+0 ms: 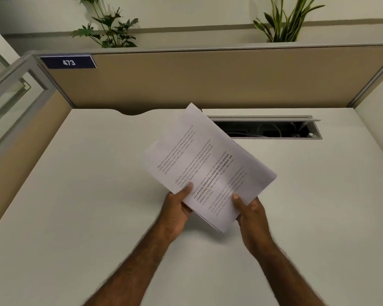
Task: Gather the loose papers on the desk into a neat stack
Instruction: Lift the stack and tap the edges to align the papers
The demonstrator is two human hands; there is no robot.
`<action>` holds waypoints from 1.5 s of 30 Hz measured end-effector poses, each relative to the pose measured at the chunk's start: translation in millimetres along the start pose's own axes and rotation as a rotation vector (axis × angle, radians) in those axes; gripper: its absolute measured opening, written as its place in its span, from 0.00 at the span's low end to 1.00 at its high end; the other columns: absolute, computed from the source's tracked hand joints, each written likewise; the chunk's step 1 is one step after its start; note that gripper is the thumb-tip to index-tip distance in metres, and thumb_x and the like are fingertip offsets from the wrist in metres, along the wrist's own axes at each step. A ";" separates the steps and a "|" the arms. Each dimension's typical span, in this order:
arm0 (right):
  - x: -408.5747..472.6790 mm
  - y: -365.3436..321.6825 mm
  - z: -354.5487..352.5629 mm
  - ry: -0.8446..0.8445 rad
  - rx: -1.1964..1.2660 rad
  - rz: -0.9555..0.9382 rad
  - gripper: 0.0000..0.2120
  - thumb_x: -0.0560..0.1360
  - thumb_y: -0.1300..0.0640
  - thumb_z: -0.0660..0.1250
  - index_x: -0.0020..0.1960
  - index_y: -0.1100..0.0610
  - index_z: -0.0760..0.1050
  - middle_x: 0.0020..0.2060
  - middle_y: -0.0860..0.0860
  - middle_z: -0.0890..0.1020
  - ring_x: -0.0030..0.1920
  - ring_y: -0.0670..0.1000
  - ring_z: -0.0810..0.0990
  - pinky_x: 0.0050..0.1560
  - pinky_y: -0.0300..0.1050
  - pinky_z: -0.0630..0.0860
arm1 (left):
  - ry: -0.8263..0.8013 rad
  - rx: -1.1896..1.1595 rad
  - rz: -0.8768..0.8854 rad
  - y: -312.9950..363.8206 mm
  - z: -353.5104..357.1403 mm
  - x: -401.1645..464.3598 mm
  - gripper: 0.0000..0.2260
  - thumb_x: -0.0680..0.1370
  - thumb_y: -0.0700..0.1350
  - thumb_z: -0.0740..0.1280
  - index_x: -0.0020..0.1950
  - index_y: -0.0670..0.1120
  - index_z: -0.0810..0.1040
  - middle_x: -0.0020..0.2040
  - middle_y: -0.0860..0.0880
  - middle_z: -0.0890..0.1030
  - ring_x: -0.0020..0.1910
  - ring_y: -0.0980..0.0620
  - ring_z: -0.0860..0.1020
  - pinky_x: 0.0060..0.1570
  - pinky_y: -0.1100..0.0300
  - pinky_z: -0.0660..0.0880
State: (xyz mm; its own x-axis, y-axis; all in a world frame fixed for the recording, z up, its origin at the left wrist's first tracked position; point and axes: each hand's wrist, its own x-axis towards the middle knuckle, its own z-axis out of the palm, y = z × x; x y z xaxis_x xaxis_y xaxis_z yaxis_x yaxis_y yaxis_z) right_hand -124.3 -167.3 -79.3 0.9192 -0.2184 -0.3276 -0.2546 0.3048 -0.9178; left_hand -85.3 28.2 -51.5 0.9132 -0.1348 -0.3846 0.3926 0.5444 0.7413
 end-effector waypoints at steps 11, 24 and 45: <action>13.3 -31.2 -61.0 -0.161 -0.282 0.006 0.15 0.85 0.58 0.65 0.70 0.51 0.78 0.60 0.50 0.88 0.59 0.56 0.88 0.61 0.63 0.85 | -0.110 0.440 0.060 83.7 -65.0 23.7 0.18 0.80 0.44 0.66 0.70 0.43 0.75 0.66 0.41 0.82 0.61 0.43 0.82 0.58 0.49 0.80; 23.1 -27.8 -51.9 -0.071 -0.459 -0.280 0.15 0.84 0.59 0.67 0.67 0.43 0.79 0.61 0.43 0.87 0.63 0.44 0.84 0.62 0.39 0.81 | 0.135 0.809 0.267 53.6 -54.1 40.9 0.12 0.74 0.42 0.78 0.56 0.49 0.84 0.47 0.57 0.88 0.49 0.56 0.86 0.47 0.62 0.83; 37.5 -17.5 -53.1 0.061 -0.474 -0.290 0.20 0.85 0.58 0.66 0.76 0.56 0.72 0.63 0.49 0.83 0.63 0.40 0.81 0.57 0.29 0.80 | 0.234 0.839 0.420 28.0 -24.6 47.2 0.14 0.74 0.44 0.77 0.59 0.49 0.81 0.49 0.56 0.85 0.45 0.65 0.84 0.46 0.69 0.82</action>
State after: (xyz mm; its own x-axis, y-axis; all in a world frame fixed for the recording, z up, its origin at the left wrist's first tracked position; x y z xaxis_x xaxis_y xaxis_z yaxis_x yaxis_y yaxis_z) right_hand -101.3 -230.1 -87.4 0.9563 -0.2886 -0.0465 -0.1143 -0.2229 -0.9681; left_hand -33.9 57.4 -62.4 0.9877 0.1533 -0.0315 0.0725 -0.2695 0.9603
